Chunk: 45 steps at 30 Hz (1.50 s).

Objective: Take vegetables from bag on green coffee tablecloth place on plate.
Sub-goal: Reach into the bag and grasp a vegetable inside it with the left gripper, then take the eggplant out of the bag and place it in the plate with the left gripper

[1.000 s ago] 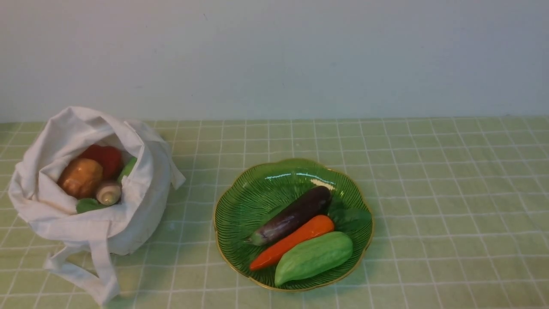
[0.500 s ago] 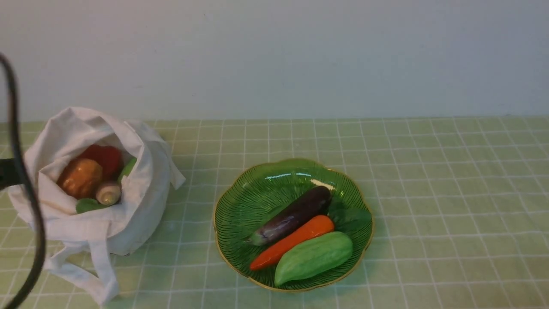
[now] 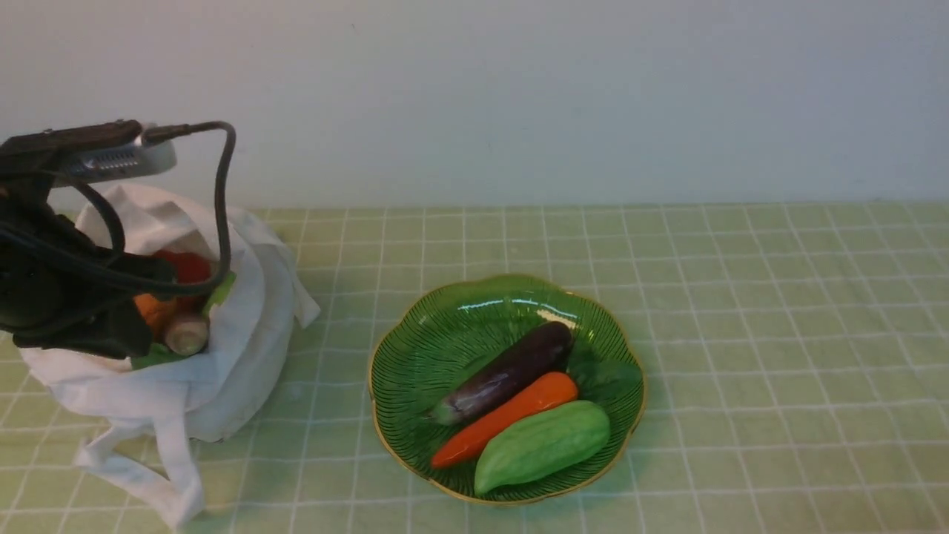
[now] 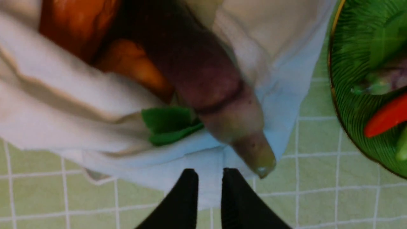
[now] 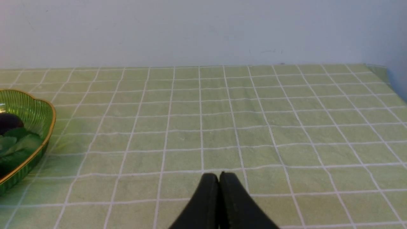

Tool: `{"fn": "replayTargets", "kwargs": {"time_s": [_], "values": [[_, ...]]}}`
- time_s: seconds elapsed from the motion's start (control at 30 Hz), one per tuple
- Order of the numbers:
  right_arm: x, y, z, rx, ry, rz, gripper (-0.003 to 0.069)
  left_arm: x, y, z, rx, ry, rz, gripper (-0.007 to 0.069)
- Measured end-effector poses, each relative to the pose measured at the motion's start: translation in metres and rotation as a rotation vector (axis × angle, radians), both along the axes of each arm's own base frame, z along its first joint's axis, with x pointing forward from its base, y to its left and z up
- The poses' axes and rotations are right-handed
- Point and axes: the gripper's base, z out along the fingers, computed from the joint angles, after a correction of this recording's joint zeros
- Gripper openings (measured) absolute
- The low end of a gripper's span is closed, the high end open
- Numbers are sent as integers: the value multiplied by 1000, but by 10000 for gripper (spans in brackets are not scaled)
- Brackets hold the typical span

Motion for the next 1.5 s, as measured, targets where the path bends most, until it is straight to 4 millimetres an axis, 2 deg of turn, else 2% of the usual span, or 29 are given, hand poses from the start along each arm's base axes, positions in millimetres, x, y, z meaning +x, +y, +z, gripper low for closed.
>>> {"fn": "replayTargets", "kwargs": {"time_s": [0.17, 0.3, 0.4, 0.47, 0.63, 0.83, 1.07, 1.27, 1.4, 1.5], "values": [[0, 0, 0, 0, 0, 0, -16, 6, -2, 1, -28, -40, 19, 297], [0, 0, 0, 0, 0, 0, -16, 14, -3, -10, -62, -10, 35, 433], [0, 0, 0, 0, 0, 0, -16, 21, -5, -19, -95, 26, 47, 486], [0, 0, 0, 0, 0, 0, -16, 24, -6, -25, -109, 46, 52, 496], [0, 0, 0, 0, 0, 0, -16, 28, -6, -33, -113, 72, 54, 472], [0, 0, 0, 0, 0, 0, -16, 26, -3, -36, -65, 103, 38, 269], [0, 0, 0, 0, 0, 0, -16, 24, -2, -35, -49, 129, 24, 260], [0, 0, 0, 0, 0, 0, -16, 24, -3, -10, -47, 163, -28, 260], [0, 0, 0, 0, 0, 0, -16, 30, -2, 11, -29, 107, -38, 260], [0, 0, 0, 0, 0, 0, -16, 23, -1, 30, -15, 46, -40, 260]]}}
